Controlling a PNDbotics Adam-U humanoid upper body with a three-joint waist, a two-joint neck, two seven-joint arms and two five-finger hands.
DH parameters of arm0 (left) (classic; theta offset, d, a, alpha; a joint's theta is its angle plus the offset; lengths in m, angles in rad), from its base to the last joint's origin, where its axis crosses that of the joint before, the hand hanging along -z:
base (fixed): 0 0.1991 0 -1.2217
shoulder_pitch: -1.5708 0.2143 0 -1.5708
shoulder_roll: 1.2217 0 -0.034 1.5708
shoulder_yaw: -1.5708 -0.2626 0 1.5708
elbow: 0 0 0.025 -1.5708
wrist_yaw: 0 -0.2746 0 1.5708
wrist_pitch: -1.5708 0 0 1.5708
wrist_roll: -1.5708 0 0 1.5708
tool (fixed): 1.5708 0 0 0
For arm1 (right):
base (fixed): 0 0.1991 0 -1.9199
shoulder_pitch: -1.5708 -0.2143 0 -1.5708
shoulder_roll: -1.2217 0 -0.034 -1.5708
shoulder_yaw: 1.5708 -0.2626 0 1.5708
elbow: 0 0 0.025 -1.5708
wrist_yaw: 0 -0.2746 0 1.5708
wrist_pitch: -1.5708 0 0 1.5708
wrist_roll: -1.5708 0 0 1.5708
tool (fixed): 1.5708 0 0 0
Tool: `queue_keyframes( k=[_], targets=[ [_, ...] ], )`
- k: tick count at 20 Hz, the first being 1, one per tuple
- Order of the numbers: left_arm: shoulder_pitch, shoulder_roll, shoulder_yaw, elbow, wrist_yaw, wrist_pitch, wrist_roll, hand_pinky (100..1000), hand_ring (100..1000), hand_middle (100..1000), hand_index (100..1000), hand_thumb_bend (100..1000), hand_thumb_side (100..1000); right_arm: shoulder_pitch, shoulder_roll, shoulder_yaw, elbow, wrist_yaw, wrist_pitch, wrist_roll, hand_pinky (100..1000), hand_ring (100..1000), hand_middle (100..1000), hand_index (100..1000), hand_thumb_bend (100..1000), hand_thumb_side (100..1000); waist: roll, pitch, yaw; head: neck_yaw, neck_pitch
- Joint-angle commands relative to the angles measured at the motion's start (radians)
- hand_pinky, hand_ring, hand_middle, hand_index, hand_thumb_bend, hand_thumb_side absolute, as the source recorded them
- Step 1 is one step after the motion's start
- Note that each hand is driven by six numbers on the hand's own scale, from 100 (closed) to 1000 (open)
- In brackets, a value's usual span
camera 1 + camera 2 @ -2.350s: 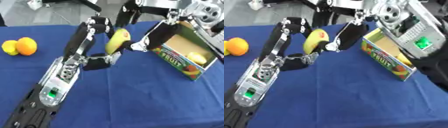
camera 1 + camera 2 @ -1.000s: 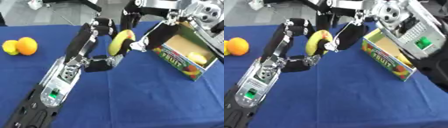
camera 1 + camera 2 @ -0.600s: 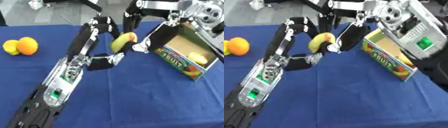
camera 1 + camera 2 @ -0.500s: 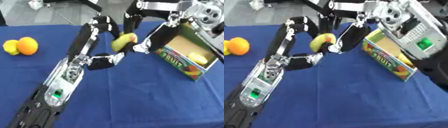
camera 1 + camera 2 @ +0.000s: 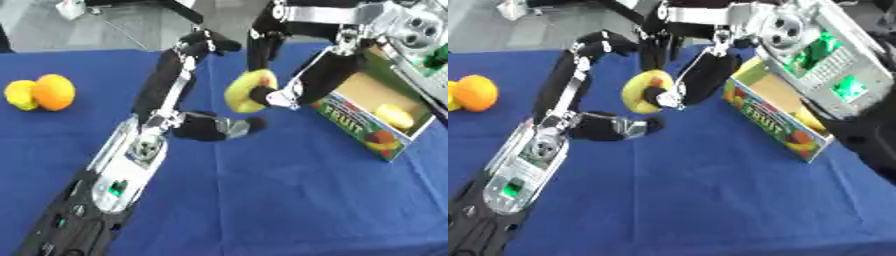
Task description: Pick up the objects with one hand, pass them to the other hand, and then place them into the box on the other side of the table.
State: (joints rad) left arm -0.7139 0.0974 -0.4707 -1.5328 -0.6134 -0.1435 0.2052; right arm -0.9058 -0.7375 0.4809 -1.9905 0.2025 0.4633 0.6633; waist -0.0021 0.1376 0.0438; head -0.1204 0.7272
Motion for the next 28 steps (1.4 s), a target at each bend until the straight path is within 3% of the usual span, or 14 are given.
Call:
queue_keyframes(
  k=[1, 5, 14, 20, 28],
  targets=[
    [-0.014, -0.002, 0.005, -0.015, -0.009, -0.009, -0.006, 782, 689, 673, 759, 938, 482, -0.013, -0.028, -0.017, -0.009, 0.007, 0.012, -0.003, 673, 655, 458, 513, 281, 100, -0.008, -0.004, 0.0, 0.0, -0.007],
    [-0.012, -0.002, 0.006, -0.02, -0.015, -0.019, -0.003, 785, 694, 678, 755, 985, 499, -0.01, -0.03, -0.017, -0.009, 0.01, 0.015, -0.008, 672, 654, 457, 512, 280, 100, -0.008, -0.004, 0.0, -0.002, -0.009],
    [0.0, 0.006, 0.026, 0.014, 0.016, 0.017, -0.004, 774, 674, 653, 738, 854, 484, -0.008, -0.046, -0.031, -0.009, 0.004, 0.014, -0.019, 672, 655, 458, 510, 278, 100, -0.008, -0.005, 0.0, -0.005, -0.007],
    [0.024, 0.053, 0.09, 0.074, 0.083, 0.092, -0.006, 769, 663, 644, 732, 811, 512, 0.015, -0.103, -0.098, -0.009, -0.053, 0.041, -0.083, 668, 664, 468, 516, 265, 100, -0.007, -0.009, 0.001, -0.013, 0.001],
    [0.052, 0.113, 0.157, 0.071, 0.168, 0.161, 0.015, 769, 660, 648, 727, 778, 542, 0.088, -0.252, -0.215, -0.009, -0.201, 0.039, -0.228, 669, 670, 474, 522, 261, 100, -0.008, -0.007, -0.001, -0.01, 0.002]
  ],
)
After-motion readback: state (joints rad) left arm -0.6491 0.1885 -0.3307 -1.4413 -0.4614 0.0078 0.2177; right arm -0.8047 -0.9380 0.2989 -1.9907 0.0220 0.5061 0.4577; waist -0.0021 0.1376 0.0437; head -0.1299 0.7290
